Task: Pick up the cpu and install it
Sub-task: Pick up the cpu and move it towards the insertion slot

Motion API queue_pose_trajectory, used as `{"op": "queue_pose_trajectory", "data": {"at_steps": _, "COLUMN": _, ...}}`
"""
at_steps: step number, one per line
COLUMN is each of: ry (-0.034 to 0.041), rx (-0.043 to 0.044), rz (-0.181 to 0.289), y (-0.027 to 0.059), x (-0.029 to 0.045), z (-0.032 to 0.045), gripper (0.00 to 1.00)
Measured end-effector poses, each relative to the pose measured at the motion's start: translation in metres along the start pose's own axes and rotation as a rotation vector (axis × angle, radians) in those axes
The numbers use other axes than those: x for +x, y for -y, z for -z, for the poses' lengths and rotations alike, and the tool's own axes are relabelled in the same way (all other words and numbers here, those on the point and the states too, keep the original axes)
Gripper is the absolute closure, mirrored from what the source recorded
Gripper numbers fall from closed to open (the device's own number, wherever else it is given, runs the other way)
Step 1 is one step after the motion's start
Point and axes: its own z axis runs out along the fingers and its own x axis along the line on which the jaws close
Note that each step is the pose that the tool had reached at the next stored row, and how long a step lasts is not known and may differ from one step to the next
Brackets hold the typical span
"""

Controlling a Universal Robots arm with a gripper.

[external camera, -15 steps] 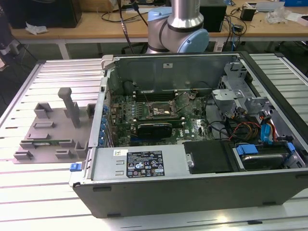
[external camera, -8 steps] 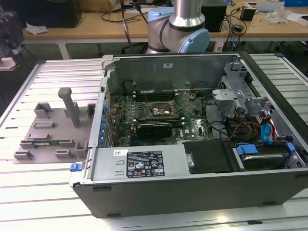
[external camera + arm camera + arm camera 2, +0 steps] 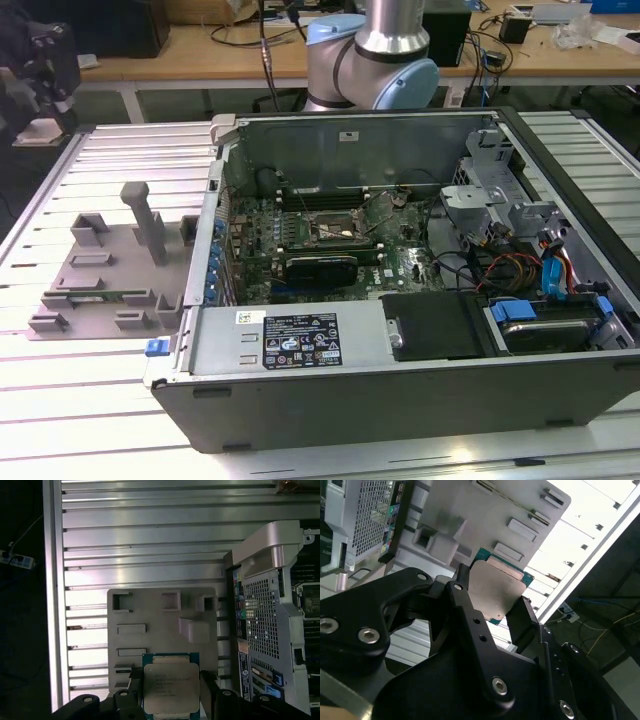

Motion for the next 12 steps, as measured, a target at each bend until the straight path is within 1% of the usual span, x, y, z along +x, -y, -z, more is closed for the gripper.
{"op": "queue_pose_trajectory", "data": {"at_steps": 3, "ry": -0.0001, "rx": 0.0, "rz": 0.0, "y": -0.0009, "x": -0.0157, "z": -0.0006, "gripper": 0.46}}
{"op": "queue_pose_trajectory", "data": {"at_steps": 5, "ry": -0.0001, "rx": 0.0, "rz": 0.0, "y": -0.0014, "x": -0.0238, "z": -0.0009, "gripper": 0.46}}
{"op": "queue_pose_trajectory", "data": {"at_steps": 6, "ry": -0.0002, "rx": 0.0001, "rz": 0.0, "y": -0.0017, "x": -0.0294, "z": -0.0011, "gripper": 0.46}}
{"op": "queue_pose_trajectory", "data": {"at_steps": 7, "ry": -0.0001, "rx": 0.0001, "rz": 0.0, "y": -0.0022, "x": -0.0384, "z": -0.0015, "gripper": 0.46}}
{"op": "queue_pose_trajectory", "data": {"at_steps": 8, "ry": -0.0001, "rx": 0.0001, "rz": 0.0, "y": -0.0025, "x": -0.0441, "z": -0.0017, "gripper": 0.46}}
{"op": "queue_pose_trajectory", "data": {"at_steps": 11, "ry": -0.0001, "rx": 0.0001, "rz": 0.0, "y": -0.0031, "x": -0.0543, "z": -0.0021, "gripper": 0.46}}
{"op": "queue_pose_trajectory", "data": {"at_steps": 12, "ry": -0.0001, "rx": 0.0001, "rz": 0.0, "y": -0.0035, "x": -0.0605, "z": -0.0024, "gripper": 0.46}}
